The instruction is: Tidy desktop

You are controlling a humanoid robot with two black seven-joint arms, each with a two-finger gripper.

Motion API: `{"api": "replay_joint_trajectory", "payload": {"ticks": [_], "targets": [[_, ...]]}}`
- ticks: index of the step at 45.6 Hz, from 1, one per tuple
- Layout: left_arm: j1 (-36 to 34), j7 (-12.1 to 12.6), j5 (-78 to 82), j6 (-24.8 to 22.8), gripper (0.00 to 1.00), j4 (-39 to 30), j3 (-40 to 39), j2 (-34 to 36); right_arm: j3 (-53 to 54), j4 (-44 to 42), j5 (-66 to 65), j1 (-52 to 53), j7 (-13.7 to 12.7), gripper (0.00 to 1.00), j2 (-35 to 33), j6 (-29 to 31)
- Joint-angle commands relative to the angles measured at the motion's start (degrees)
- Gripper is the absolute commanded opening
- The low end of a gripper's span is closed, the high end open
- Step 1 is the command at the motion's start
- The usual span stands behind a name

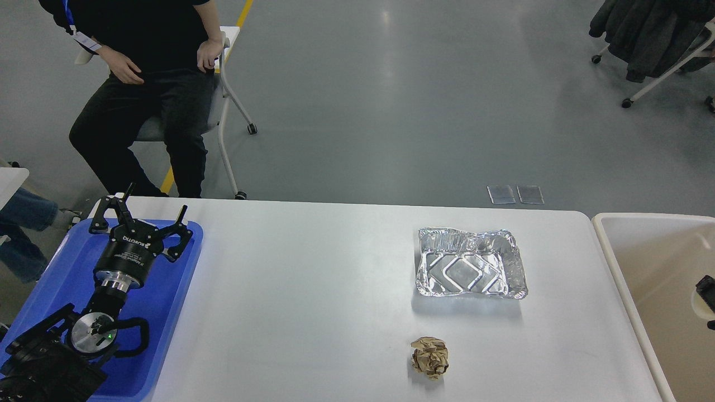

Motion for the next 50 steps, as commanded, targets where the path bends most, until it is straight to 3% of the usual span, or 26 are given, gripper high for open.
{"api": "replay_joint_trajectory", "payload": {"ticks": [1, 5, 9, 10, 23, 33, 43, 50], "targets": [[0.0, 0.0, 0.0, 0.01, 0.99, 0.0, 0.0, 0.0, 0.59, -0.1, 0.0, 0.26, 0.08, 0.28, -0.02, -0.87], [0.0, 0.0, 0.0, 0.01, 0.99, 0.0, 0.0, 0.0, 1.03, -0.02, 0.35, 0.44, -0.01, 0.69, -0.2, -1.48], [0.0, 0.0, 0.0, 0.01, 0.99, 0.0, 0.0, 0.0, 1.64, 0.07, 0.88, 0.52, -0.01, 0.97, -0.46, -1.66], [0.0, 0.0, 0.0, 0.01, 0.99, 0.0, 0.0, 0.0, 2.08, 0.07, 0.88, 0.52, -0.01, 0.99, -0.55, -1.58], [0.0, 0.0, 0.0, 0.01, 0.99, 0.0, 0.0, 0.0, 5.87, 0.6, 1.14, 1.66, -0.09, 0.99, -2.83, -0.87], [-0.08, 0.09, 0.0, 0.01, 0.99, 0.0, 0.0, 0.0, 4.38, 9.64, 0.88, 9.48, -0.45, 1.0, -9.42, -0.43], [-0.08, 0.09, 0.0, 0.01, 0.99, 0.0, 0.0, 0.0, -6.6, 21.24, 3.16, 17.74, -0.8, 1.0, -11.62, 2.38], [-0.08, 0.17, 0.0, 0.01, 0.99, 0.0, 0.0, 0.0, -21.27, 28.53, 6.94, 24.16, -0.71, 1.0, -10.83, 3.26]]}}
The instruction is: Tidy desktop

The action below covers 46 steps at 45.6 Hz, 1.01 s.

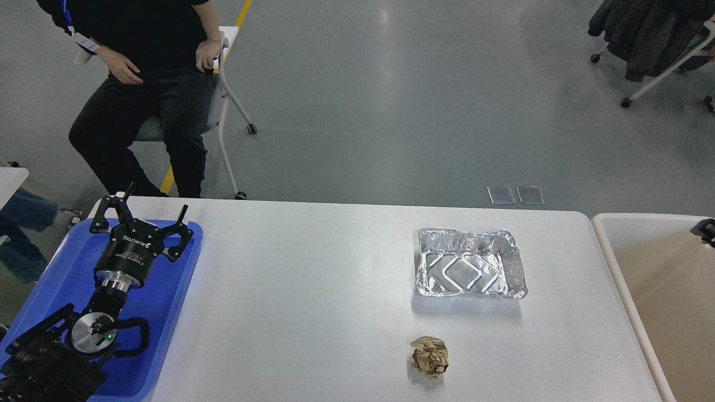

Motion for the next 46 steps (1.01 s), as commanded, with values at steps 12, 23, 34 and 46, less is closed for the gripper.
{"api": "replay_joint_trajectory", "payload": {"ticks": [12, 23, 34, 46], "targets": [[0.0, 0.04, 0.0, 0.01, 0.99, 0.0, 0.0, 0.0, -24.38, 25.71, 7.17, 21.03, -0.08, 1.0, -1.35, 5.72], [0.0, 0.04, 0.0, 0.01, 0.99, 0.0, 0.0, 0.0, -28.25, 27.56, 9.64, 27.44, -0.08, 1.0, -1.53, 17.32], [0.0, 0.04, 0.0, 0.01, 0.99, 0.0, 0.0, 0.0, -32.12, 34.16, 9.73, 37.73, -0.08, 1.0, -0.13, 32.79], [0.0, 0.04, 0.0, 0.01, 0.99, 0.0, 0.0, 0.0, -33.0, 36.18, 9.99, 43.88, 0.36, 1.0, 5.85, 38.6]]}}
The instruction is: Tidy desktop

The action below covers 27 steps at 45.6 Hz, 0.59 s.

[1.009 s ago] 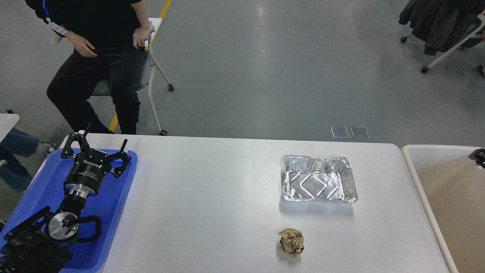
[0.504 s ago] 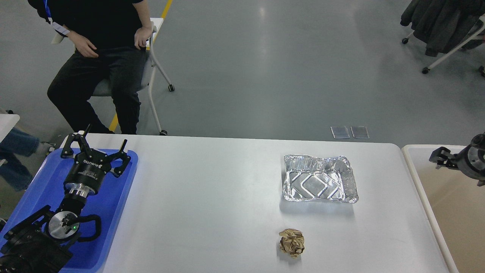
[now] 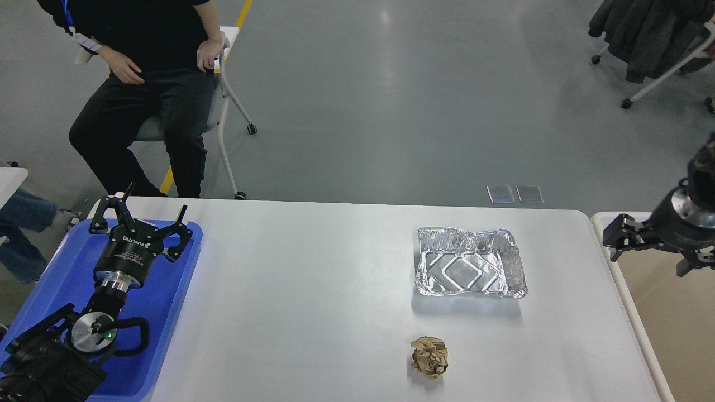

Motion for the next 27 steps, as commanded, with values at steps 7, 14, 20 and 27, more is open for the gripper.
{"api": "replay_joint_trajectory", "payload": {"ticks": [7, 14, 20, 27], "targets": [[0.0, -0.01, 0.0, -0.01, 0.99, 0.0, 0.0, 0.01, -1.82, 8.19, 0.51, 15.08, 0.35, 1.0, 4.29, 6.12], [0.0, -0.01, 0.0, -0.01, 0.99, 0.0, 0.0, 0.01, -1.29, 7.93, 0.51, 19.12, 0.35, 1.0, 6.84, 6.12], [0.0, -0.01, 0.0, -0.01, 0.99, 0.0, 0.0, -0.08, -1.29, 8.28, 0.86, 21.76, 0.44, 1.0, 6.93, 6.12], [0.0, -0.01, 0.0, -0.01, 0.99, 0.0, 0.0, 0.01, -1.47, 8.28, 3.75, 21.85, 0.44, 1.0, 8.51, 6.12]]}}
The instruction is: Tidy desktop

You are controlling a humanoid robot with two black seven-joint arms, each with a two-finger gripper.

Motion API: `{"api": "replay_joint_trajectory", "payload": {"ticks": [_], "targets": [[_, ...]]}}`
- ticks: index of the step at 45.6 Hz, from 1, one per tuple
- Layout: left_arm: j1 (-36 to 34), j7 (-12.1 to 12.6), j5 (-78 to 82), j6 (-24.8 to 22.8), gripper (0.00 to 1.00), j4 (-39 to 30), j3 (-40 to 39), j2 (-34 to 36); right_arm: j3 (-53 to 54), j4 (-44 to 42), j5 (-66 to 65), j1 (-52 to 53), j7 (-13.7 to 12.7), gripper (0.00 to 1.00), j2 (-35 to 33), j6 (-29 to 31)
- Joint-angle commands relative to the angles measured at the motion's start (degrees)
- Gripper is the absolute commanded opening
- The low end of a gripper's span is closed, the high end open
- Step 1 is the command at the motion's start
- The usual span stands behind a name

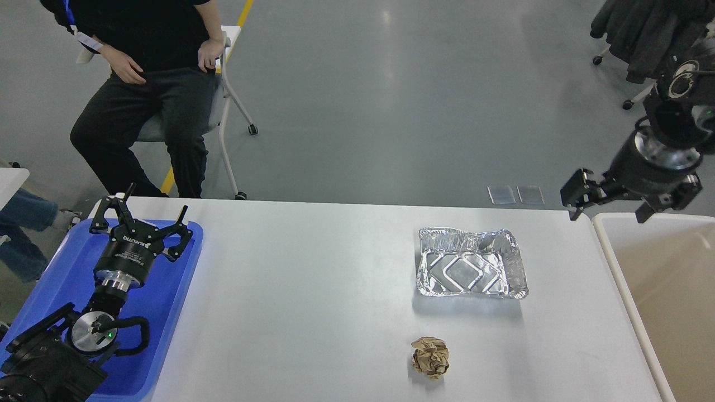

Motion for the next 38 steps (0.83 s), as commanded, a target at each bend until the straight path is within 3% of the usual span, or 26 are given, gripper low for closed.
{"api": "replay_joint_trajectory", "payload": {"ticks": [1, 38], "targets": [[0.0, 0.0, 0.0, 0.01, 0.99, 0.0, 0.0, 0.03, -0.13, 0.85, 3.34, 3.47, 0.07, 1.0, 2.01, 0.37], [0.0, 0.0, 0.0, 0.01, 0.99, 0.0, 0.0, 0.03, -0.13, 0.06, 3.96, 4.35, 0.07, 1.0, 3.6, 0.37]]}}
